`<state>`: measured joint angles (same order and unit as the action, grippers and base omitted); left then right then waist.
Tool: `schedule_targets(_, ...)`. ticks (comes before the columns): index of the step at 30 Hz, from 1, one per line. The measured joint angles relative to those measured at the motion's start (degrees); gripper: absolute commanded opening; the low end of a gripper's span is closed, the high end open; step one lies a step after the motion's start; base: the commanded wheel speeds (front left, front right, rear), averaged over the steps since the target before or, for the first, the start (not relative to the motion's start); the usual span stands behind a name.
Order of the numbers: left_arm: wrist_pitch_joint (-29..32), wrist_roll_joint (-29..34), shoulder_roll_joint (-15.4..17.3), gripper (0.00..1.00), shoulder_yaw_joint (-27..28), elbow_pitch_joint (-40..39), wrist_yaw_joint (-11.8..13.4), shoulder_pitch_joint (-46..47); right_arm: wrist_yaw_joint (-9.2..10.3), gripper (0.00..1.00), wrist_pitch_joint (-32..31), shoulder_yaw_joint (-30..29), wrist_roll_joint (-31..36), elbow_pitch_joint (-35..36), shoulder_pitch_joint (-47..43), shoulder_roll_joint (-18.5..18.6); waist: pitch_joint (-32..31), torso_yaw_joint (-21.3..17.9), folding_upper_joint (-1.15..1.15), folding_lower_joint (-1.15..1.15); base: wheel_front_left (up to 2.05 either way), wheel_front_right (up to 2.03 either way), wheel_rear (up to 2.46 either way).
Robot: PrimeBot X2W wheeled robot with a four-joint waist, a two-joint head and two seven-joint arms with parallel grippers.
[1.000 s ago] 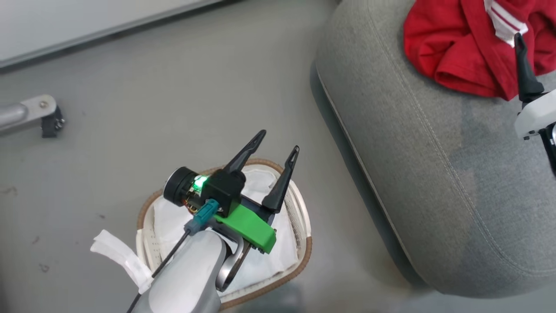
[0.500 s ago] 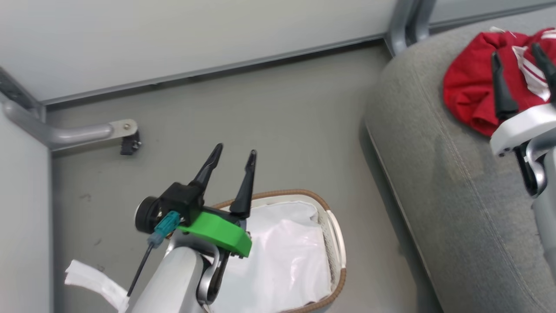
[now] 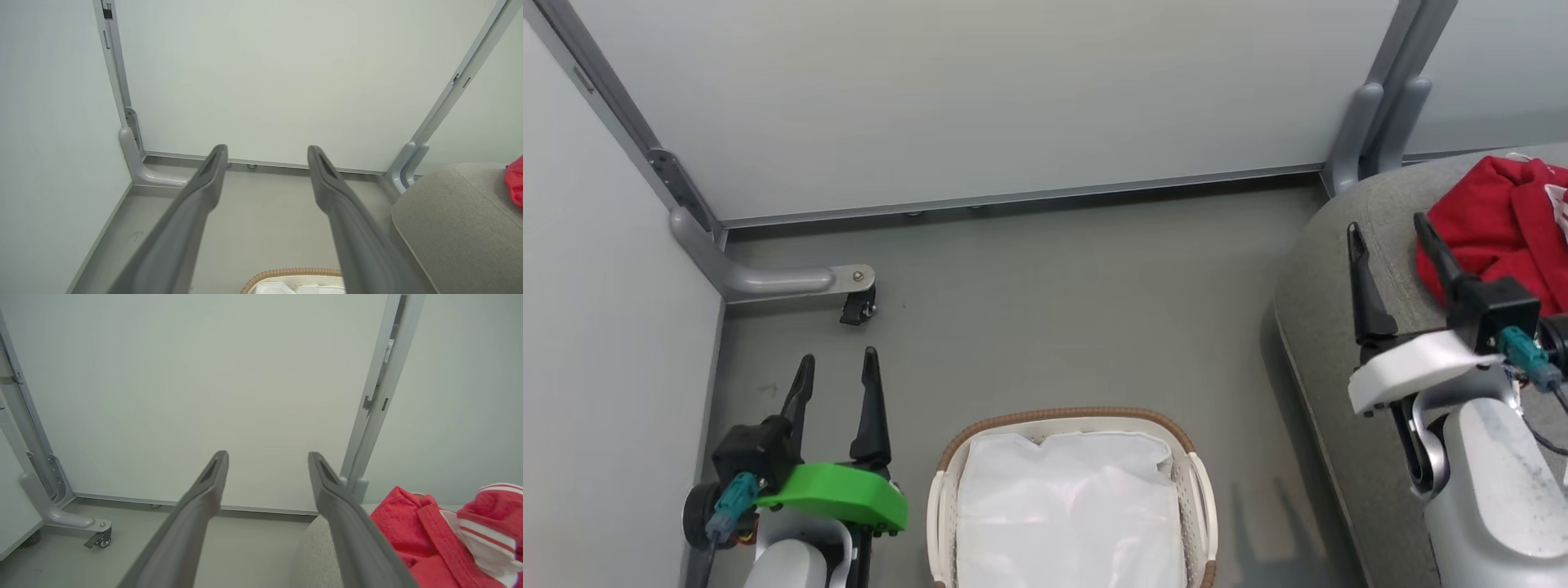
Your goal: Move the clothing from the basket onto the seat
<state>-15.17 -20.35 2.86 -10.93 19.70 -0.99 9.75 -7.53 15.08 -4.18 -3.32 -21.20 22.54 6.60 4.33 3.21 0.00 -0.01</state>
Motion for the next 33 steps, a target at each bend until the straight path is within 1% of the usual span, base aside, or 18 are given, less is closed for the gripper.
schedule_targets(4, 0.0, 0.05, 0.0, 1.0, 1.65, -1.31, 0.01, -2.65, 0.0, 1.0, 0.01, -0.85, 0.92, 4.24, -5.33, -2.58, -1.15, 0.79, 0.0, 0.0, 0.0, 0.0, 0.0)
schedule_targets(8, 0.0, 0.34, -0.01, 1.0, 2.24, -1.57, 0.0, -5.1, 0.0, 1.0, 0.0, -1.41, 1.88, 7.09, -9.6, -3.63, -1.96, 1.14, 0.0, 0.0, 0.0, 0.0, 0.0)
schedule_targets(9, 0.0, 0.36, -0.01, 1.0, 2.33, -1.75, -0.02, -5.48, 0.0, 1.0, 0.0, -1.66, 1.62, 7.22, -10.75, -3.72, -2.19, 1.16, 0.0, 0.0, 0.0, 0.0, 0.0)
schedule_targets(12, 0.0, 0.82, -0.02, 1.0, 2.34, -1.97, -0.09, -6.65, 0.0, 1.0, 0.0, -1.19, -1.83, 7.54, -13.4, -3.72, -2.71, 1.29, 0.0, 0.0, 0.0, 0.0, 0.0)
schedule_targets(20, 0.0, 0.93, -0.02, 1.0, 2.8, -1.98, -0.08, -8.33, 0.0, 1.0, 0.0, 0.2, -4.1, 7.46, -17.65, -3.79, -3.85, 1.3, 0.0, 0.0, 0.0, 0.0, 0.0)
schedule_targets(33, 0.0, 0.9, -0.02, 1.0, 1.77, -1.12, -0.03, -8.49, 0.0, 1.0, 0.0, 2.48, -5.14, 5.49, -18.42, -3.8, -3.86, 1.75, 0.0, 0.0, 0.0, 0.0, 0.0)
